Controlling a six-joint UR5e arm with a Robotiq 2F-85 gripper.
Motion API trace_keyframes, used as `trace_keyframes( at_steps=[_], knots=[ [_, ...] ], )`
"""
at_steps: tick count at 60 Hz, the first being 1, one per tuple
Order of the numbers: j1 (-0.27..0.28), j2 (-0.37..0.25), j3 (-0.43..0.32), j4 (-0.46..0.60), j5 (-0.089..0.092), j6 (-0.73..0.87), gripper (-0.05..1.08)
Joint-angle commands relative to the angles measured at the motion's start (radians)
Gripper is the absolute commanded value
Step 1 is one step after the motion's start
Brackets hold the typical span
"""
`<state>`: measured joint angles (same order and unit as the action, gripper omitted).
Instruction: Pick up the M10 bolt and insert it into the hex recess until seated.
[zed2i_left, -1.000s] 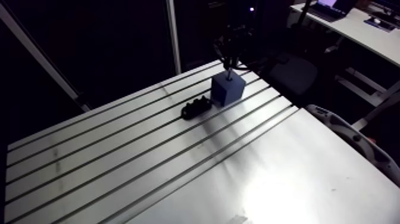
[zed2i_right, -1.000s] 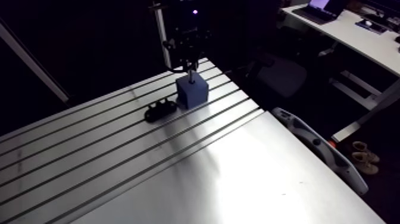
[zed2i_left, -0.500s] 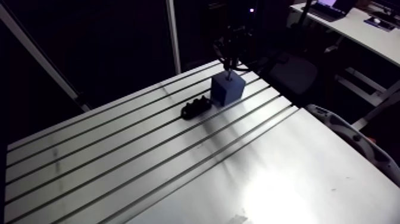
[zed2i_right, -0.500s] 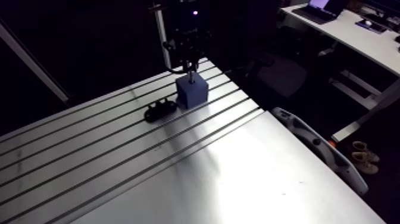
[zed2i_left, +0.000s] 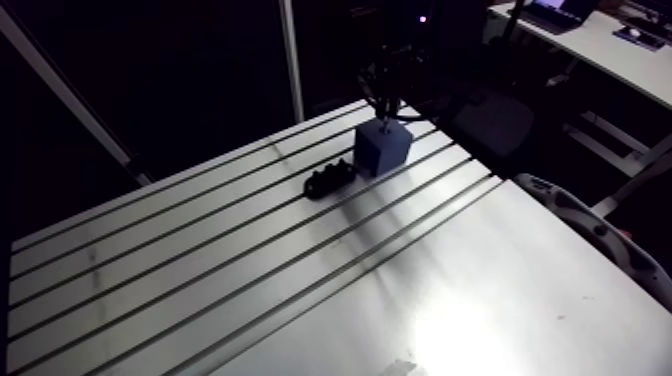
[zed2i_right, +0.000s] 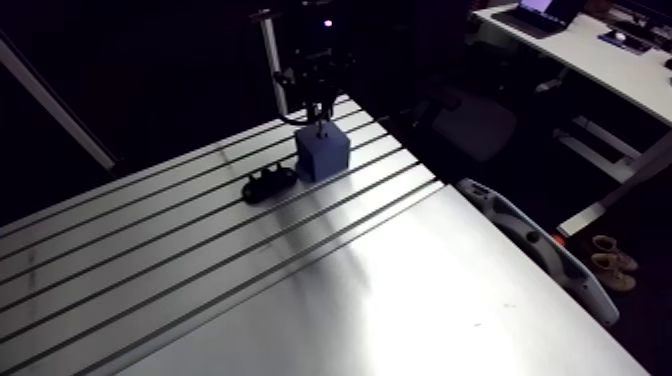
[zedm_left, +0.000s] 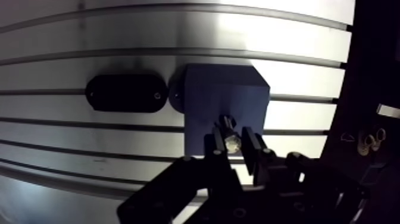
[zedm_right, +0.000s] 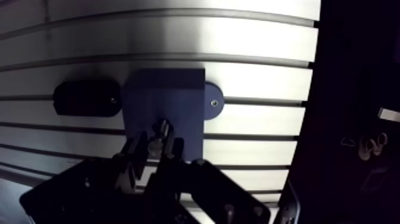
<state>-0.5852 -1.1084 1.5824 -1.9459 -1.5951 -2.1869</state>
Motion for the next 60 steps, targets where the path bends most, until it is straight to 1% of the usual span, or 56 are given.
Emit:
trace_keyframes(
  at_steps=[1,24,53,57,58,59,60],
  knots=[
    [0.001,0.0,0.0,0.0,0.002,0.0,0.94],
    [0.001,0.0,0.009,-0.002,-0.002,0.0,0.93],
    [0.005,0.003,0.014,-0.002,-0.002,-0.001,0.93],
    [0.006,0.003,0.016,-0.003,-0.003,-0.003,0.9],
    [0.007,0.003,0.018,-0.003,-0.002,-0.002,0.85],
    [0.007,0.003,0.018,-0.003,-0.002,-0.002,0.85],
    [0.007,0.003,0.018,-0.003,-0.004,-0.002,0.75]
  ],
)
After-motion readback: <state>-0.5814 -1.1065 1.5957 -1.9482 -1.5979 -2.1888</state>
